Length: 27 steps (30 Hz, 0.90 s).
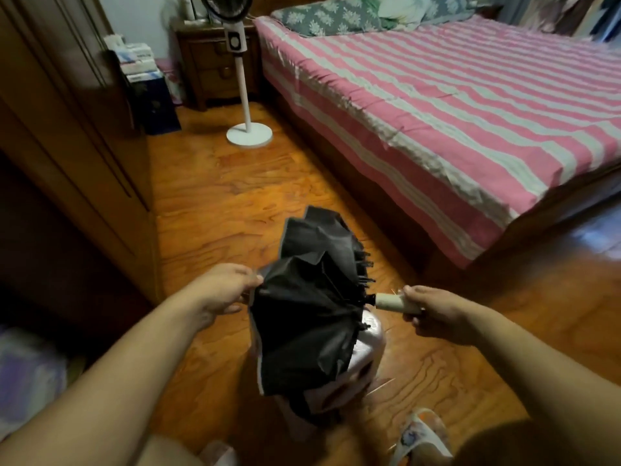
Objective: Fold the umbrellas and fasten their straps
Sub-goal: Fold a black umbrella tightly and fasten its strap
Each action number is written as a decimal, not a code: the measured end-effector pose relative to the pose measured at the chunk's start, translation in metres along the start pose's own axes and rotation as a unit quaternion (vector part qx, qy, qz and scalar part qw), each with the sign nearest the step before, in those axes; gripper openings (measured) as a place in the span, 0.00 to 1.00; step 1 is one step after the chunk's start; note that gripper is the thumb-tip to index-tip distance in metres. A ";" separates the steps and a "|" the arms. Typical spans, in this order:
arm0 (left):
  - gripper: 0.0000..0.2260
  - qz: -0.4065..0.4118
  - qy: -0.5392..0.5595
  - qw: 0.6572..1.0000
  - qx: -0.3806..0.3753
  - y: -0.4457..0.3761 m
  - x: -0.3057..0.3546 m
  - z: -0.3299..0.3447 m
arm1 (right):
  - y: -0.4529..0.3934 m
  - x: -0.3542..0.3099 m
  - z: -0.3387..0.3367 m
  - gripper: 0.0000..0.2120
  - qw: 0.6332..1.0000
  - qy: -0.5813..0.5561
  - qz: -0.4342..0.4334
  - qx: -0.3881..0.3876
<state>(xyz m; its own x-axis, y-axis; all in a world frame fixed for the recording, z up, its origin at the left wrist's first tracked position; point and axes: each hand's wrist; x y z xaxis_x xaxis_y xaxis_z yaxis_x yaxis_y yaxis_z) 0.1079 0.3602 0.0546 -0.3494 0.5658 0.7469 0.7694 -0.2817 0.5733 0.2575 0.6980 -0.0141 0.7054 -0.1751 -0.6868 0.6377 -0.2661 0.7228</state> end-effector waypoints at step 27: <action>0.12 0.111 0.076 0.991 0.030 0.001 -0.023 0.037 | 0.008 0.014 0.095 0.05 0.961 0.129 -0.237 0.059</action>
<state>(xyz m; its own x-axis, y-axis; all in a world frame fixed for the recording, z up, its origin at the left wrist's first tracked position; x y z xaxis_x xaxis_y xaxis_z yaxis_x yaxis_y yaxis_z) 0.1370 0.3758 0.0257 -0.2415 0.3709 0.8967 0.8646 -0.3373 0.3724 0.2437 0.6032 -0.0251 0.4077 0.2299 -0.8837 0.8776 -0.3660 0.3097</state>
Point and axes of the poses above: each hand's wrist, its own y-axis away from the middle knuckle, its own z-axis out of the palm, x = y × z, and after that the axes turned 1 degree about z, right-handed
